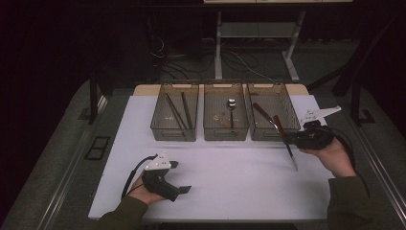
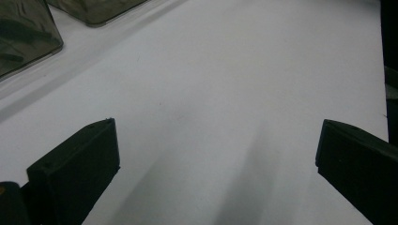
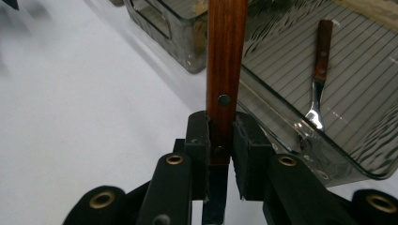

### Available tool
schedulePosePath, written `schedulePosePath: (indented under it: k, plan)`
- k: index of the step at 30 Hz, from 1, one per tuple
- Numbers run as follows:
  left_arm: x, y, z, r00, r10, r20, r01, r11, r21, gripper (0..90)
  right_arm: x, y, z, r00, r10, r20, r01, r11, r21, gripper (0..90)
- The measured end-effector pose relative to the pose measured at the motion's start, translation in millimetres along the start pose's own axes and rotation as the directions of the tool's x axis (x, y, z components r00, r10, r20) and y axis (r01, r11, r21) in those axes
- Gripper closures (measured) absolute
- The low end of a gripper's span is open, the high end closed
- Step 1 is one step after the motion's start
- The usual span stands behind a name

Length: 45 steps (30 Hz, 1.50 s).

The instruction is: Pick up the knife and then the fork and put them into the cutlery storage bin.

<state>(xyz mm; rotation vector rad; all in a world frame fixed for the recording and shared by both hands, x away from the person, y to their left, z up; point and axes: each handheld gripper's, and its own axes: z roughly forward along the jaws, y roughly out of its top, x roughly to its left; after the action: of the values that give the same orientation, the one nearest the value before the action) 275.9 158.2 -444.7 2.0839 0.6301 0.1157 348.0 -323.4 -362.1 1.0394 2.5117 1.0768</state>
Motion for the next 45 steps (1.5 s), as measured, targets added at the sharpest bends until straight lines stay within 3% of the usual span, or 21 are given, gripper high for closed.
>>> schedulePosePath:
  k: [11,23,34,45]
  plan:
    - [-0.2,0.1,-0.1,1.0,-0.007,0.0,0.007,1.0,-0.005,0.0,-3.3,9.9,-14.2,0.9997,0.009,0.024,-0.008,0.999,-0.048,77.4]
    - [0.4,-0.2,0.1,0.9999,-0.012,-0.001,0.012,0.9999,-0.01,0.0,-14.8,35.7,-26.9,0.9984,0.033,0.045,-0.029,0.994,-0.104,77.4]
    - [0.0,0.1,-0.4,1.0,-0.007,0.002,0.007,0.9999,-0.011,0.0,-28.2,65.4,-38.0,0.9955,0.051,0.08,-0.039,0.989,-0.142,77.3]
    - [-0.8,0.2,-0.1,0.9999,-0.014,0.005,0.014,0.9998,-0.013,0.0,-48.7,90.6,-34.4,0.9869,0.084,0.137,-0.061,0.984,-0.168,77.3]
